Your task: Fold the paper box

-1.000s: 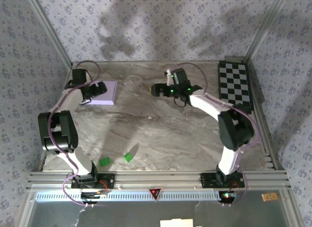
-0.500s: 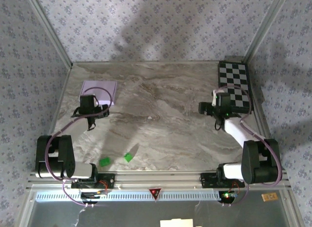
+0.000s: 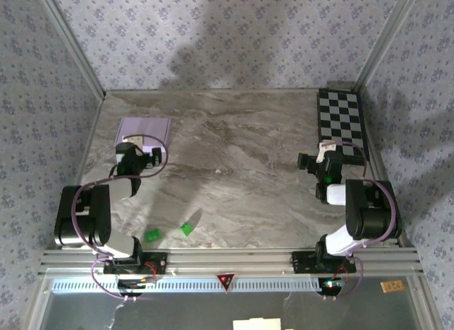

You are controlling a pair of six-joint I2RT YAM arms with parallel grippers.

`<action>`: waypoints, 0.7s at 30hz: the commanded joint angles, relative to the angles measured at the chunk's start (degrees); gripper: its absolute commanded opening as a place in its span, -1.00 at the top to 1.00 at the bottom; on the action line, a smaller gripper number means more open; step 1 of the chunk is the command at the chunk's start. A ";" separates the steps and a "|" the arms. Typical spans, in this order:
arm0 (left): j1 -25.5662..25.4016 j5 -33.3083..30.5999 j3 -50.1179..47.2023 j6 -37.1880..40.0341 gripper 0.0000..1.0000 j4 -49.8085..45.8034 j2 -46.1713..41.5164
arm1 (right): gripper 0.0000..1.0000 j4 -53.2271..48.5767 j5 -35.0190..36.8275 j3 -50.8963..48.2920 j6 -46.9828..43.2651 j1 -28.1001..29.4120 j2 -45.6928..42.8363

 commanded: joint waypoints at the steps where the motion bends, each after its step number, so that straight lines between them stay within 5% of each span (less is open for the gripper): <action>1: 1.17 2.59 -3.74 0.20 -0.99 13.00 2.74 | -0.99 6.91 0.94 -0.45 -0.76 0.61 0.77; 21: -0.51 -0.54 -3.62 1.27 -0.99 11.95 2.29 | -0.99 6.79 2.28 -0.93 -2.99 2.58 0.05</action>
